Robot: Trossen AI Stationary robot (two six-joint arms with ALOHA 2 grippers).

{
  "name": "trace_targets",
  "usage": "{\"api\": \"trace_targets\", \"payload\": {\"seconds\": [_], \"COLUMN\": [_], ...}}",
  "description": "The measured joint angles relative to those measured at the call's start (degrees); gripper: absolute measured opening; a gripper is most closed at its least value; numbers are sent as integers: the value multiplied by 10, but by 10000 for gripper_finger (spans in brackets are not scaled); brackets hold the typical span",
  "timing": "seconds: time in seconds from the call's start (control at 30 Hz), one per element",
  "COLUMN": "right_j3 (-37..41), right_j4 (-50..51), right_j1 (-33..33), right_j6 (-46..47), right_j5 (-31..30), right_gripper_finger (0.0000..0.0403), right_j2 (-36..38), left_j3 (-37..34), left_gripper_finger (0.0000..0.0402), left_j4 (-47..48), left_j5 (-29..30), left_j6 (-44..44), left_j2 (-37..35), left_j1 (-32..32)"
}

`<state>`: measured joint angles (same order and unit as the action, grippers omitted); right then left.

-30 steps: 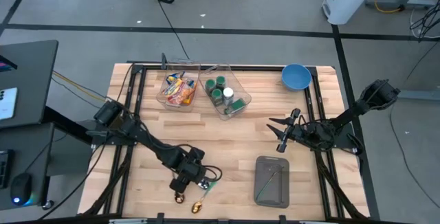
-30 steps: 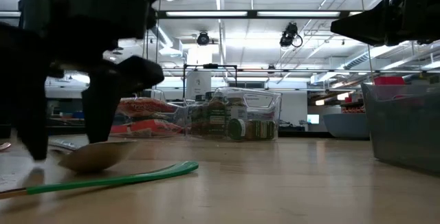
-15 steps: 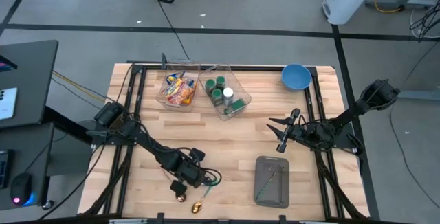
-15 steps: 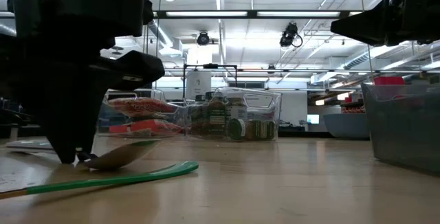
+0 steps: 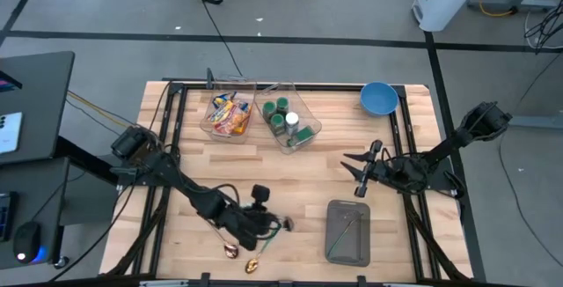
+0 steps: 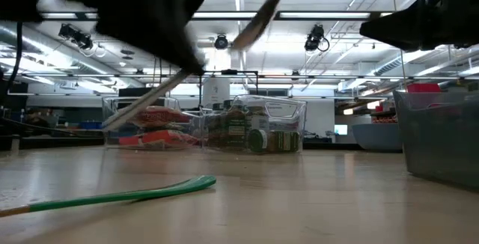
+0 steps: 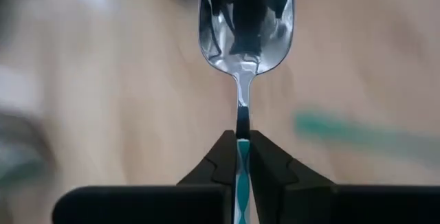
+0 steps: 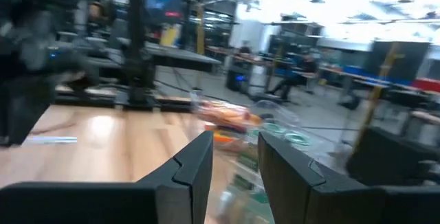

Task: Pick & Place Food Item
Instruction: Put the white spoon into the gray bin

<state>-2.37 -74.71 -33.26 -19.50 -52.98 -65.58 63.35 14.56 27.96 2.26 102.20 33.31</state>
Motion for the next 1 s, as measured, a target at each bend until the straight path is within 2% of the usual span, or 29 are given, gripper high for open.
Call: {"api": "trace_targets", "payload": {"seconds": [0.1, 0.2, 0.3, 0.4, 0.6, 0.73, 1.0], "right_j3": [0, 0, 0, 0, 0, -22, -120], "right_j4": [9, 8, -6, -14, -18, 11, 144], "right_j1": [0, 6, 11, 18, 54, 83, 126], "right_j6": [28, 51, 54, 54, 95, 118, 114], "right_j5": [58, 123, 142, 142, 142, 143, 146], "right_gripper_finger": [126, 126, 128, 150, 254, 310, 325], "right_j2": [0, 0, 0, 0, 0, 0, 0], "left_j3": [-2, -43, -97, -139, -137, -109, -34], "left_gripper_finger": [24, 24, 24, 24, 24, 24, 24], "left_j4": [-126, -299, -467, -557, -588, -583, -545], "left_j5": [34, 35, 33, 33, 49, 115, 189], "left_j6": [-46, -89, -103, -100, -84, -74, -48], "left_j2": [-3, -3, -3, -3, 0, 15, 88], "left_j1": [-1, -16, -46, -78, -135, -168, -221]}}
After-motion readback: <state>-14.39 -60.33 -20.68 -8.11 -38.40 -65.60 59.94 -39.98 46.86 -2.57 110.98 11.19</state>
